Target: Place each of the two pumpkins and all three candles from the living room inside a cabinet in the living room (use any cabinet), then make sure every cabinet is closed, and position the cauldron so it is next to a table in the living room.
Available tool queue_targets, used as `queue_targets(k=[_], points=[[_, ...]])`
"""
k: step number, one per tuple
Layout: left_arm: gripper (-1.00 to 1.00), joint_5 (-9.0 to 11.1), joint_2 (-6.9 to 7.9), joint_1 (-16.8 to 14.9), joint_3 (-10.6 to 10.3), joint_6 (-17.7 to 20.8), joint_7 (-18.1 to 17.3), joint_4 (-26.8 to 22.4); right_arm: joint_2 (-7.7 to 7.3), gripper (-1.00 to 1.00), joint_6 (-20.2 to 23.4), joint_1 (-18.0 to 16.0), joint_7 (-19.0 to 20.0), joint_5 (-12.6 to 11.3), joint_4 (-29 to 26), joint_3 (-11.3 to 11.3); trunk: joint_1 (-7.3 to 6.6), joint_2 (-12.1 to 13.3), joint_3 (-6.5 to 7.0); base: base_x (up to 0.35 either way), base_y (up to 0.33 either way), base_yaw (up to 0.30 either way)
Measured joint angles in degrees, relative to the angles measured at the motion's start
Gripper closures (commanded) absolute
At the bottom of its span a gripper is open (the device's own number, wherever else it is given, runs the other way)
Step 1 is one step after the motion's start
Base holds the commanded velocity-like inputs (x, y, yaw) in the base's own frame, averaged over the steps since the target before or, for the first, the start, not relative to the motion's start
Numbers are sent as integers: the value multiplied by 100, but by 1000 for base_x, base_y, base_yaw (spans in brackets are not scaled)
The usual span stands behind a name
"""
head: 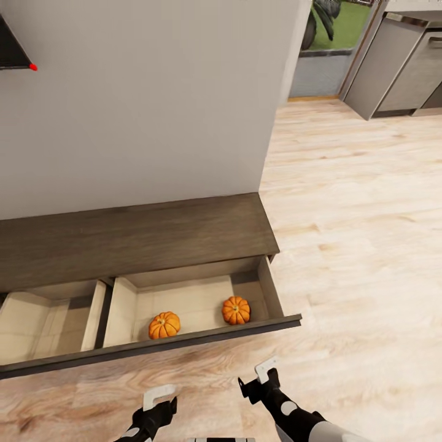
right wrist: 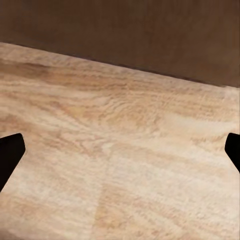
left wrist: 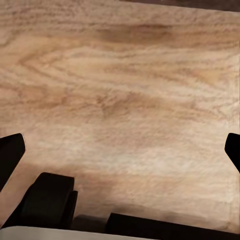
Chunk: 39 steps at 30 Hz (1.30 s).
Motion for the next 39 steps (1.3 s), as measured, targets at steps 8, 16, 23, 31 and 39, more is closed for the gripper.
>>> queue_targets(k=[8, 16, 23, 31, 39], points=[[-100, 9, 17, 3, 2, -15, 6, -7, 2, -100, -33, 13, -39, -35, -15, -7, 0, 0, 14, 0, 0, 155], [-100, 3, 26, -1, 52, -15, 11, -15, 14, -100, -44, 15, -40, -87, -17, -12, 0, 0, 15, 0, 0, 8], [-100, -31, 29, -13, 75, -3, 67, -33, 7, -100, -57, 15, -40, -109, -27, -36, 0, 0, 15, 0, 0, 0], [-100, -52, 58, -106, 71, 6, 298, -90, 161, -100, -59, 22, -149, -552, -35, -51, 0, 0, 15, 0, 0, 0], [-100, -53, 62, -313, 70, 10, 309, -96, 251, -100, -29, 0, -824, -705, -43, -46, 0, 0, 15, 0, 0, 0]])
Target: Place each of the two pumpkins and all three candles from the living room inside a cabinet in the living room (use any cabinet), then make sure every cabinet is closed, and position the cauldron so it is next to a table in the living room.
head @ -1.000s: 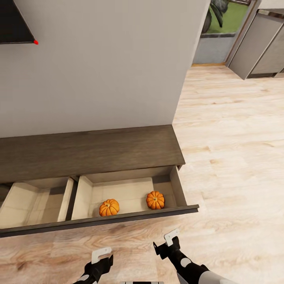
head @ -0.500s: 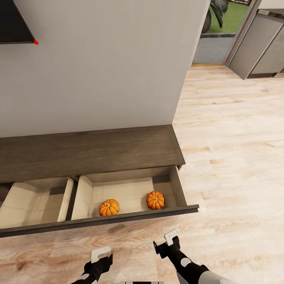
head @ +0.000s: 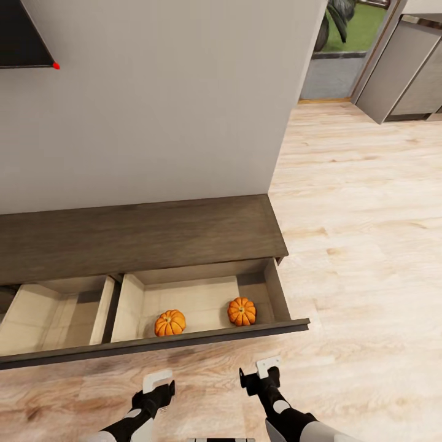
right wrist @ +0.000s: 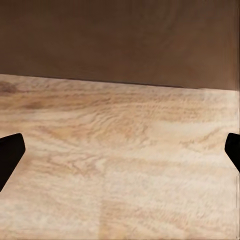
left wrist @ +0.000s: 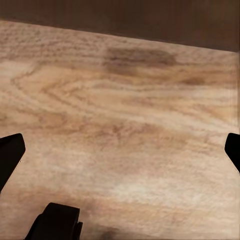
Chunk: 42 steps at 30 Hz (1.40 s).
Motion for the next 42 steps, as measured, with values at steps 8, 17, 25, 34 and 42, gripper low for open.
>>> queue_targets(k=[8, 17, 25, 34, 42], points=[[-100, -1, -10, -154, 0, 10, -4, -7, 0, -100, 2, -39, -72, -44, -34, -6, 0, 0, 0, 0, 0, 0], [-100, -8, -10, -174, 1, -6, -7, -13, 0, -100, 2, -58, -61, -178, -22, 9, 0, 0, 0, 0, 0, 0], [-100, -8, -2, -175, 0, -16, -7, -12, 0, -100, 17, -74, -18, -173, -19, 26, 0, 0, 0, 0, 0, 0], [-100, -23, -32, -175, -15, -24, -15, -18, 0, -100, 160, -194, -15, -173, -19, 29, 0, 0, 0, 0, 0, 0], [-100, -20, -13, -175, -17, -25, -28, -18, 0, -100, 251, -223, -15, -173, -19, 29, 0, 0, 0, 11, 0, 0]])
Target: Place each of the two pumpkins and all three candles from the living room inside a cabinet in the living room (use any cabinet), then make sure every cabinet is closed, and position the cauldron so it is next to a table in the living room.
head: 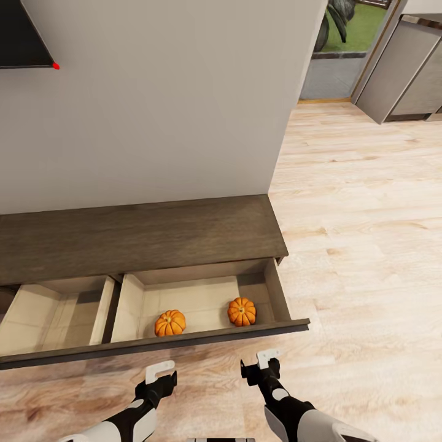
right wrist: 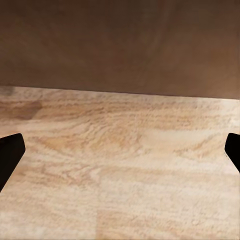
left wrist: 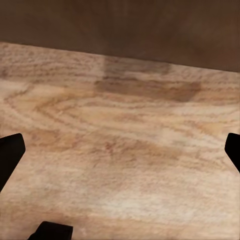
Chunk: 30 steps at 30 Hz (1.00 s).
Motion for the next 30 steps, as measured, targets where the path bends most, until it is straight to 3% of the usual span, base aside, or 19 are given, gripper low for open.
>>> queue_targets(k=[30], points=[[-100, -9, 13, 0, -20, 1, -23, -1, 0, -100, 6, -8, 9, 9, 0, 0, 0, 0, 0, 91, 0, 0]])
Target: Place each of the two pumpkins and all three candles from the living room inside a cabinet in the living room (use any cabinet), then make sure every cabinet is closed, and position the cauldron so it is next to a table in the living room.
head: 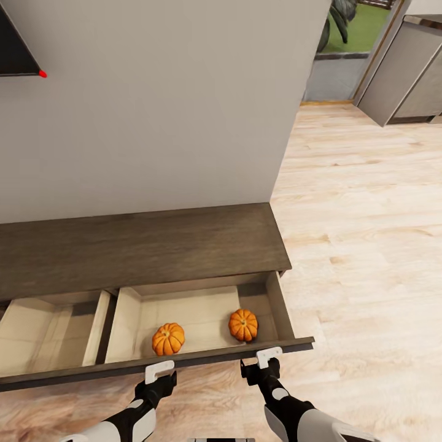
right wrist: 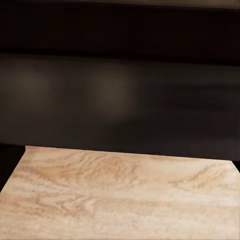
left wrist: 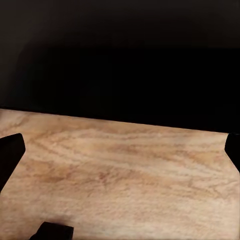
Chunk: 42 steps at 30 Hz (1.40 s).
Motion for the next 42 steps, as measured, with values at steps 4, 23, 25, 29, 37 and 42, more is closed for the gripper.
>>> queue_targets(k=[4, 23, 25, 29, 37, 42], points=[[-100, 12, 2, 1, 15, -1, 0, 2, 0, -100, 0, 0, 0, 0, 0, 0, 0, 0, 0, 177, 0, 0], [-100, 23, 2, 1, 33, -2, 0, 5, 0, -100, -62, 7, 0, 0, 0, 0, 0, 0, 0, 333, 0, 0], [-100, 21, 2, 1, 32, -2, 0, 4, 0, -100, -70, 7, 0, 0, 0, 0, 0, 0, 0, 337, 0, 0], [-100, 22, 4, 1, 30, -2, 0, 4, 0, -100, -70, 7, 0, 0, -5, 0, 0, 0, 0, 336, 0, 0], [-100, 20, 3, 87, -20, -1, 0, 2, 0, -100, -79, 8, 0, 0, -6, 0, 0, 0, -1, 336, 0, 0], [-100, 5, 2, 432, -60, 0, 0, -1, 0, -100, -571, 428, -7, -59, -24, -21, -2, 0, -1, 324, 0, 0]])
